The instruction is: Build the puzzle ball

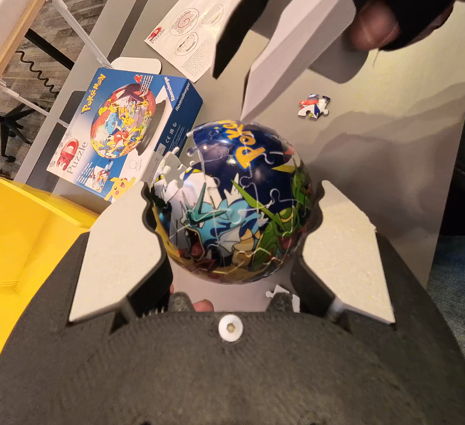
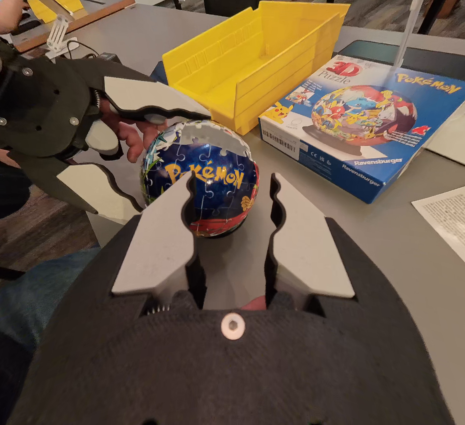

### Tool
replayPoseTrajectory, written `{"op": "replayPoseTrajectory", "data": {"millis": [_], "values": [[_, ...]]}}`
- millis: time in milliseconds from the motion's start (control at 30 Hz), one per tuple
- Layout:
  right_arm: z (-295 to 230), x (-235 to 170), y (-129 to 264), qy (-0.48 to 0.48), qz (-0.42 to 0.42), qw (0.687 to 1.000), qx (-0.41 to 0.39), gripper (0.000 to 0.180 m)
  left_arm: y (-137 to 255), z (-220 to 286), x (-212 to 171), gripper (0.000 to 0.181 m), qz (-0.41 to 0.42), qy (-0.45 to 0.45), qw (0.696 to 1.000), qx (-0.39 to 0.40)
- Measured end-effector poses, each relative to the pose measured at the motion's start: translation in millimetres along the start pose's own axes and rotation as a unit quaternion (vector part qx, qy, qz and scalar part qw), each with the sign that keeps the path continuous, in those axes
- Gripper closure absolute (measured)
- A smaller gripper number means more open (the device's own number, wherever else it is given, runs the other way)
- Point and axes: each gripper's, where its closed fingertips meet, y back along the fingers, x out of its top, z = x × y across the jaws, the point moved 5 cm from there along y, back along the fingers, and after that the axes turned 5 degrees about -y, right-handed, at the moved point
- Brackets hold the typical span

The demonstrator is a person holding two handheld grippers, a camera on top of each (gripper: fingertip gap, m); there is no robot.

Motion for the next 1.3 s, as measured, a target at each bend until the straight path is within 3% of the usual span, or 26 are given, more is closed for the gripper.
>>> {"op": "replayPoseTrajectory", "data": {"millis": [1300], "values": [[5.9,-10.0,-0.5,-0.008,-0.006,1.0,0.002,0.122,0.4,-0.2,-0.3,0.06,-0.001,-0.001,1.0,0.005]]}}
